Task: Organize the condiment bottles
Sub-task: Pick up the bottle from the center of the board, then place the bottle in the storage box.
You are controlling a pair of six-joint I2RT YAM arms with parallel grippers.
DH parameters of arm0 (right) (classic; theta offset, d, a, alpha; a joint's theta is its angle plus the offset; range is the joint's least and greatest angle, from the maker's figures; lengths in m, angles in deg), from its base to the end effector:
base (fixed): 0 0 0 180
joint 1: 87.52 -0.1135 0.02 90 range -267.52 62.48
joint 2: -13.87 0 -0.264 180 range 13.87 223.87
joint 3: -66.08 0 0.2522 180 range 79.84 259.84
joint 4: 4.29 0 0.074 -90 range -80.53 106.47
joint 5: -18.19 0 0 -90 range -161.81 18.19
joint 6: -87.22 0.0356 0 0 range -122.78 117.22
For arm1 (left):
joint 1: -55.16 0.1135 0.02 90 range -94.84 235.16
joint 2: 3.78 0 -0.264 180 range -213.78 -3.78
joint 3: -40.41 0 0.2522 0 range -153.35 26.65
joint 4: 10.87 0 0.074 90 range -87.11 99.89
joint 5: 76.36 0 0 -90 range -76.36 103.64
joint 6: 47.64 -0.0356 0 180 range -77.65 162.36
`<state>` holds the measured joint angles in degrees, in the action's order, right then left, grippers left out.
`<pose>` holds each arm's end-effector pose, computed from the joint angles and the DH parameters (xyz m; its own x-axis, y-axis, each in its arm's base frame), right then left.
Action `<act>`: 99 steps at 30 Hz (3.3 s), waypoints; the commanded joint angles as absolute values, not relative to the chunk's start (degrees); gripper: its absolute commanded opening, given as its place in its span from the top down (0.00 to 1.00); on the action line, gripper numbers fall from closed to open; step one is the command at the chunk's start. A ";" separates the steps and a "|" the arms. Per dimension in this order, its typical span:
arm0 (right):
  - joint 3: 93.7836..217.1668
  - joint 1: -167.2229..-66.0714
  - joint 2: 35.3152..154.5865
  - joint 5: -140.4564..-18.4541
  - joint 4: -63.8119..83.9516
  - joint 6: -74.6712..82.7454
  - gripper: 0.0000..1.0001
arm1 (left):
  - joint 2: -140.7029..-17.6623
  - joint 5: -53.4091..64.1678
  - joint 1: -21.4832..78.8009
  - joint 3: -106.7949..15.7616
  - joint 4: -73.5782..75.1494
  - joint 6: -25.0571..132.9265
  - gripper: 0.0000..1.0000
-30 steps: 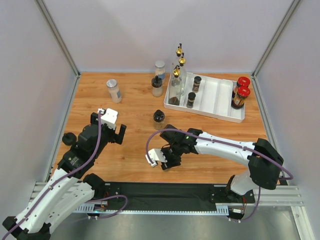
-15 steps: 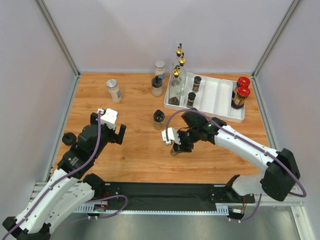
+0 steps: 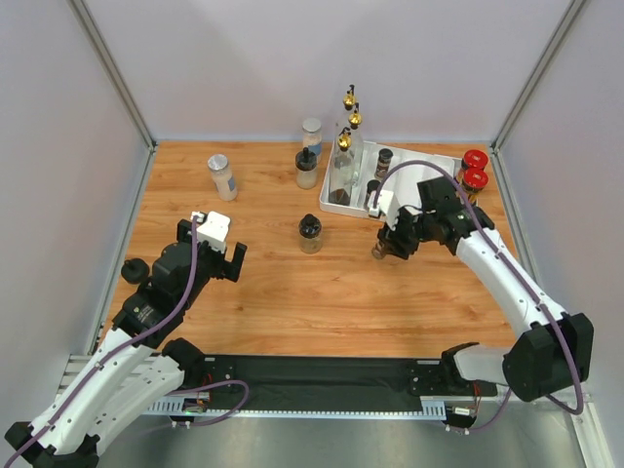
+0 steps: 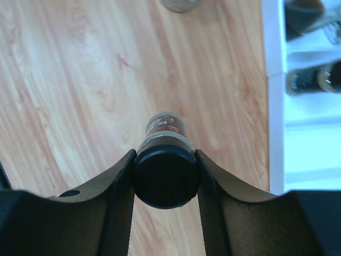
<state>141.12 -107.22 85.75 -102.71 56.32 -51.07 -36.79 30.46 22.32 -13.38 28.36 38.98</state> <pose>0.2254 0.1001 0.2902 -0.1179 -0.7226 -0.6811 -0.9580 0.2634 -0.1136 0.1206 -0.0656 0.3126 -0.2484 0.2275 -0.9416 0.3036 0.9413 0.1473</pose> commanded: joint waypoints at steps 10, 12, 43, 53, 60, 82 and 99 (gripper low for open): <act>159.90 -98.42 98.76 -94.76 49.99 -36.97 0.94 | -37.09 30.25 22.55 -12.90 26.97 37.96 0.00; 162.62 -98.07 101.48 -93.53 49.20 -35.65 0.94 | -37.00 30.34 22.55 -12.90 26.97 37.87 0.00; 191.98 -95.78 133.04 -89.22 49.11 -30.99 0.94 | -37.26 30.78 22.46 -12.64 26.88 37.70 0.00; 193.92 -95.69 138.06 -88.78 48.32 -30.55 0.92 | -37.35 31.04 22.55 -12.55 26.88 37.52 0.00; 194.27 -95.69 140.43 -88.69 48.23 -29.94 0.80 | -37.61 31.31 22.55 -12.63 26.80 37.43 0.00; 189.71 -93.85 129.63 -87.20 44.64 -29.23 0.34 | -37.44 31.39 22.55 -12.55 26.97 37.35 0.00; 166.60 -95.69 105.98 -114.69 49.81 -46.97 0.23 | -36.30 30.78 22.55 -12.90 27.23 37.70 0.00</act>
<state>169.73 -94.24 108.13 -104.79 46.71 -39.16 -36.79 30.68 22.32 -13.36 28.36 38.34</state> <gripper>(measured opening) 0.757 0.996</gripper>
